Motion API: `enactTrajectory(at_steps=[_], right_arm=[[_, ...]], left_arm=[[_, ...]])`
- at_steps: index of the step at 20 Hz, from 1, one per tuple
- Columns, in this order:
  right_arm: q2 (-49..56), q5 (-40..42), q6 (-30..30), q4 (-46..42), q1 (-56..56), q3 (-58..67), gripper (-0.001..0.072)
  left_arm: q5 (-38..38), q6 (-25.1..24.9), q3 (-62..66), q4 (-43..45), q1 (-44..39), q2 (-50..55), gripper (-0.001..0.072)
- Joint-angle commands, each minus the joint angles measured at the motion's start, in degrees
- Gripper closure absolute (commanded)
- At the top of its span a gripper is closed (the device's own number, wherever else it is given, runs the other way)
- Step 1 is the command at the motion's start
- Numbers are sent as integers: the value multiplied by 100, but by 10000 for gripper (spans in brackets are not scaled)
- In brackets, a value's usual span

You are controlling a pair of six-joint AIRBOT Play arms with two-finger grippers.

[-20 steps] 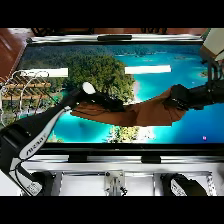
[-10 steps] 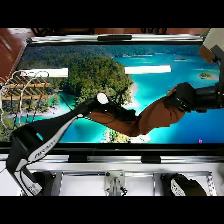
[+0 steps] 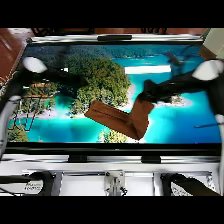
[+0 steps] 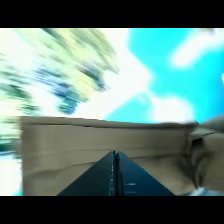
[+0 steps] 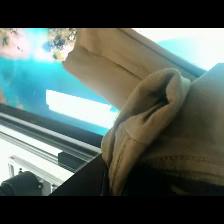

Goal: Fold the shirts.

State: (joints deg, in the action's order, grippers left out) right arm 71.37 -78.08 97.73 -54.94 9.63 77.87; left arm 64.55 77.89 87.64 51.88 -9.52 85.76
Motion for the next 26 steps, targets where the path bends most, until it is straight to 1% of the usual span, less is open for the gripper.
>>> enactTrajectory(at_steps=[1,3,7,8,9,10,11,12,13,14,16,18,19,20,21,22,23,25,26], right_arm=[[946,1099,-120,44,951,4,654],[1460,1727,-164,293,1320,4,654],[2328,2870,-415,1491,1716,4,651],[2490,3080,-417,1709,1786,4,557],[2621,3228,-540,2063,1847,4,249],[2712,3244,-1086,2702,1869,4,91],[2726,3121,-1561,3261,1849,4,90],[2660,2929,-1775,3421,1762,4,90],[2551,2669,-1786,3252,1624,4,90],[2396,2306,-1685,2885,1405,4,90],[2006,1460,-1145,1652,868,4,90],[1550,424,-551,-179,321,2,90],[1349,-192,-291,-1266,83,-4,90],[1202,-739,-94,-2111,-116,-70,90],[1040,-1058,68,-2527,-304,-321,91],[883,-1029,127,-2400,-444,-728,91],[756,-833,120,-2006,-531,-1244,90],[699,-326,33,-1252,-546,-2052,90],[702,90,7,-780,-549,-2398,90]], left_arm=[[815,13,-4,282,1241,-861,669],[1161,-175,-105,315,1600,-1255,669],[1250,-175,-621,573,1818,-1818,668],[1250,-175,-772,573,1812,-1882,668],[1248,-175,-931,573,1794,-1917,668],[1239,-175,-1078,573,1794,-1917,668],[1141,-175,-1268,573,1797,-1915,668],[1001,-173,-1460,575,1801,-1915,668],[866,-168,-1670,562,1799,-1915,668],[789,-157,-1849,555,1797,-1915,668],[787,-177,-2142,557,1797,-1915,668],[787,-240,-2323,560,1797,-1915,668],[785,-240,-2376,560,1797,-1915,668],[785,-240,-2393,560,1797,-1915,668],[769,-240,-2393,560,1797,-1917,668],[743,-240,-2393,557,1794,-1915,668],[715,-240,-2393,557,1797,-1915,668],[704,-238,-2393,557,1794,-1915,668],[704,-236,-2393,555,1794,-1917,668]])
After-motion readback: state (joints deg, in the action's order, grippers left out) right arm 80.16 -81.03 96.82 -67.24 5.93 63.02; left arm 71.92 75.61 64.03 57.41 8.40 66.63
